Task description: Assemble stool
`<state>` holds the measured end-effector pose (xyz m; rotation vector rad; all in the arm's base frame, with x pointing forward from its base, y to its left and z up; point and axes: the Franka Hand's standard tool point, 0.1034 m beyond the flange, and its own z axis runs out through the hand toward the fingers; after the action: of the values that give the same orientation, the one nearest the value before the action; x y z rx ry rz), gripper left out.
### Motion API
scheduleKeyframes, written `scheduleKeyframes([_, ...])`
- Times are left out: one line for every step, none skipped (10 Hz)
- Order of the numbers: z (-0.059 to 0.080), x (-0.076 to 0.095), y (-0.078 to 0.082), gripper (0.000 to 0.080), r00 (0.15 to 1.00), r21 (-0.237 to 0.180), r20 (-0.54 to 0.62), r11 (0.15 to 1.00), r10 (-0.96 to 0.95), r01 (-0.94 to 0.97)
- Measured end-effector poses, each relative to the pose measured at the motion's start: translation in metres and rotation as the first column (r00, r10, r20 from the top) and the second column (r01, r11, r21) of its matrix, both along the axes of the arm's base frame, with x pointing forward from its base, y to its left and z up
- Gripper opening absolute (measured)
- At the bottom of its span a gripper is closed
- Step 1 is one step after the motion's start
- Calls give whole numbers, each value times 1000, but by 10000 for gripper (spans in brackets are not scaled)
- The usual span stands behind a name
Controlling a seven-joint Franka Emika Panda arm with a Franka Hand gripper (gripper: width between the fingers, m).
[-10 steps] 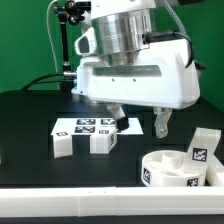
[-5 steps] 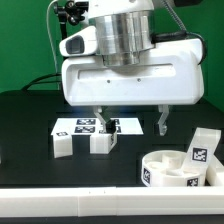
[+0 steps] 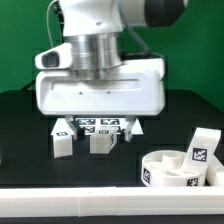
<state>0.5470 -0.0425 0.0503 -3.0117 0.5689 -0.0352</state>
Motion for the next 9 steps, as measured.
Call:
scheduleKeyframes([-1,-3,-3,649,1000,4,-12,1000,-7,7])
scheduleKeyframes([0,-2,0,649,999,18,-33,1000,0,1])
scheduleKeyframes([0,-1,0,649,1000,16,-30,1000,0,1])
scheduleKeyframes([-1,-4,1,649,999,27,-52,1000,2,0])
scheduleKeyframes([-2,-11,0,649,990,70,-140,997,-8,18])
scheduleKeyframes([-4,-17,-9,649,979,83,-198,995,-40,57])
scheduleKeyframes([-5,-27,-9,649,957,93,-286,992,-50,79])
scheduleKeyframes([-6,-35,-8,649,941,111,-334,990,-50,92])
scheduleKeyframes([-8,-46,-5,649,915,135,-402,986,-39,102])
